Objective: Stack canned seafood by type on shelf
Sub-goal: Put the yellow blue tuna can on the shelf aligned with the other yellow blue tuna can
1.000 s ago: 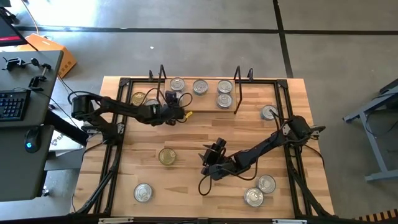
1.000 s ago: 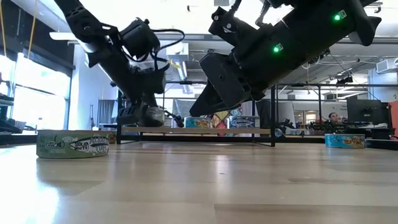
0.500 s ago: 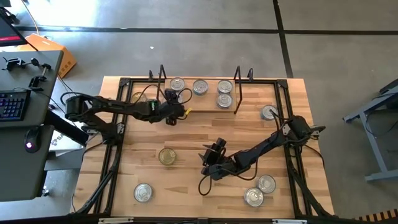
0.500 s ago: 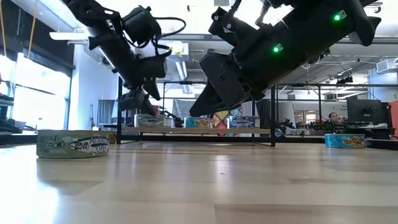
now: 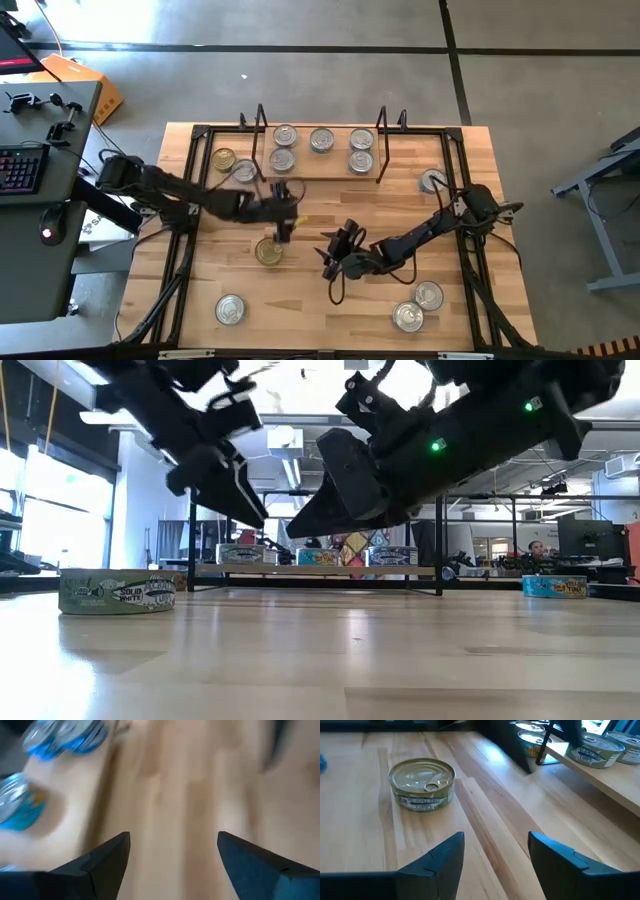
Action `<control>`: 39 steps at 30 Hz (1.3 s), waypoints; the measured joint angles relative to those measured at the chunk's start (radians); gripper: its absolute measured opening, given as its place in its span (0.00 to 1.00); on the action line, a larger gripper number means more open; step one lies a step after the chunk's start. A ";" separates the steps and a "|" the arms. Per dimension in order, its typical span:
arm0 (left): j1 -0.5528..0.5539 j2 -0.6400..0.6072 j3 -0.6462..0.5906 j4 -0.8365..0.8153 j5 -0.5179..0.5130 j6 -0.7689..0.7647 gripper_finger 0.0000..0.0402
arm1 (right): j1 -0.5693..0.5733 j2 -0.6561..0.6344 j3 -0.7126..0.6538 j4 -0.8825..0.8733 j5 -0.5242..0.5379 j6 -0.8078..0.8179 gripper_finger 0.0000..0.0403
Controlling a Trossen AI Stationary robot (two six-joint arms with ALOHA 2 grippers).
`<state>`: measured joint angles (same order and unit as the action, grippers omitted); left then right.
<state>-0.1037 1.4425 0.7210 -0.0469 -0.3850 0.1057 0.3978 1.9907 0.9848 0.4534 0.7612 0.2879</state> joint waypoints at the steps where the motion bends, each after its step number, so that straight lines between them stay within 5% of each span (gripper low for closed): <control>1: -0.033 0.000 -0.035 0.076 0.000 -0.019 0.73 | 0.000 -0.001 -0.002 0.003 0.000 0.000 0.53; 6: -0.168 0.000 -0.213 0.441 -0.045 -0.074 0.73 | 0.027 -0.082 0.011 -0.190 -0.021 0.113 0.53; 15: -0.247 0.001 -0.301 0.601 -0.157 -0.096 0.73 | 0.019 -0.363 0.034 -1.109 -0.421 0.615 0.53; 22: -0.247 0.001 -0.302 0.608 -0.157 -0.103 0.73 | -0.118 -0.460 0.030 -1.776 -0.320 0.988 0.42; 34: -0.246 0.001 -0.302 0.614 -0.122 -0.104 0.73 | -0.530 -0.487 -0.188 -1.710 -0.298 0.733 0.05; 39: -0.246 0.001 -0.302 0.615 -0.122 -0.104 0.73 | -0.638 -0.487 -0.243 -1.644 -0.266 0.674 0.02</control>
<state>-0.3500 1.4437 0.4194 0.5678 -0.5069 0.0017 -0.2403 1.5036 0.7416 -1.1902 0.4956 0.9618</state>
